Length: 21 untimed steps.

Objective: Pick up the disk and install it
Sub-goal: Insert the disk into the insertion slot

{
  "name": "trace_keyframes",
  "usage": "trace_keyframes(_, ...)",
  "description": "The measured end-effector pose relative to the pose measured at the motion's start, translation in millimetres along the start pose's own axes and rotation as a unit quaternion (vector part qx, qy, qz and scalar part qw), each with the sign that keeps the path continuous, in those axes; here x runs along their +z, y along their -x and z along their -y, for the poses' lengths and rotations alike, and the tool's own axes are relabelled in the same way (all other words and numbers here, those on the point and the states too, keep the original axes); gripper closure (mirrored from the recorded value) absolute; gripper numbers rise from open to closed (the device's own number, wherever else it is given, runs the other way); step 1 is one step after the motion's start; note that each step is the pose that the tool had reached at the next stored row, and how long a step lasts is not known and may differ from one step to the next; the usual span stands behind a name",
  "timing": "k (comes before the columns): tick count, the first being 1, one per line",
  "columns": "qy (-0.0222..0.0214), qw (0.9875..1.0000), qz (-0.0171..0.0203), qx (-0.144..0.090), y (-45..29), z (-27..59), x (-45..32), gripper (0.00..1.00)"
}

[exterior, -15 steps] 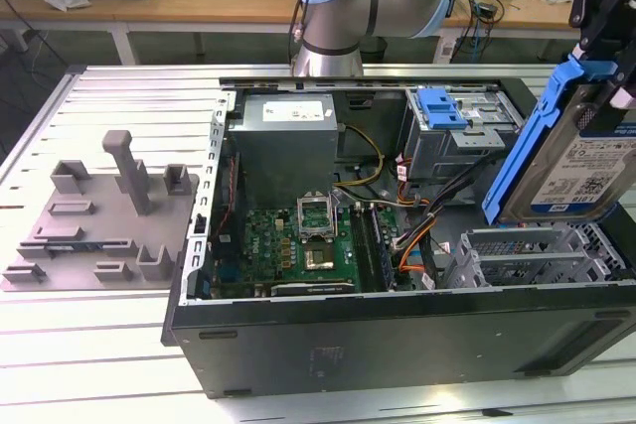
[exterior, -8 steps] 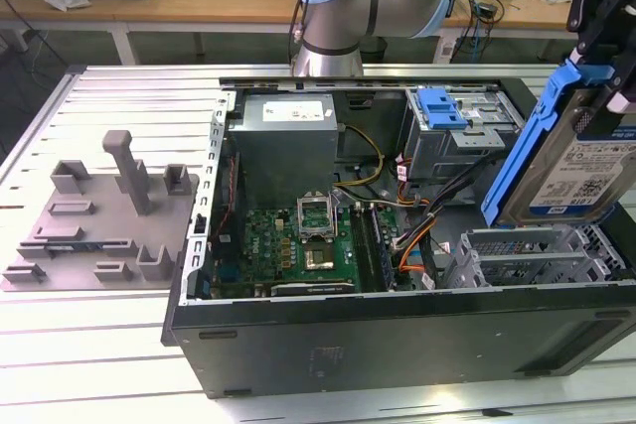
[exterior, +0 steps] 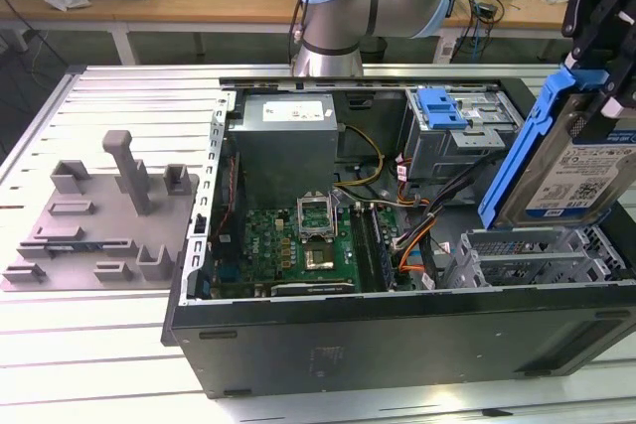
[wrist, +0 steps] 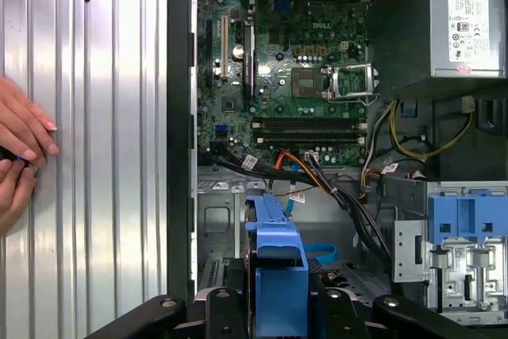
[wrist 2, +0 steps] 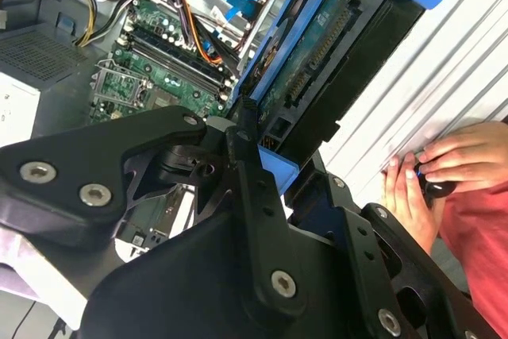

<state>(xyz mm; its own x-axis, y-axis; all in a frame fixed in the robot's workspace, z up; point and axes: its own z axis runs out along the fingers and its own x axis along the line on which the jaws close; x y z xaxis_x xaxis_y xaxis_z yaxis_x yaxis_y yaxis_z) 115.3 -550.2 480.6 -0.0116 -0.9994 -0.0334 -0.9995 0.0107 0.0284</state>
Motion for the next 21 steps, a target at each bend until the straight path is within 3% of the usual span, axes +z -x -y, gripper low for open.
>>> trace_keyframes(21,-0.0024,1.0000,0.0000,0.000,-0.3,0.2,11.3,0.63)
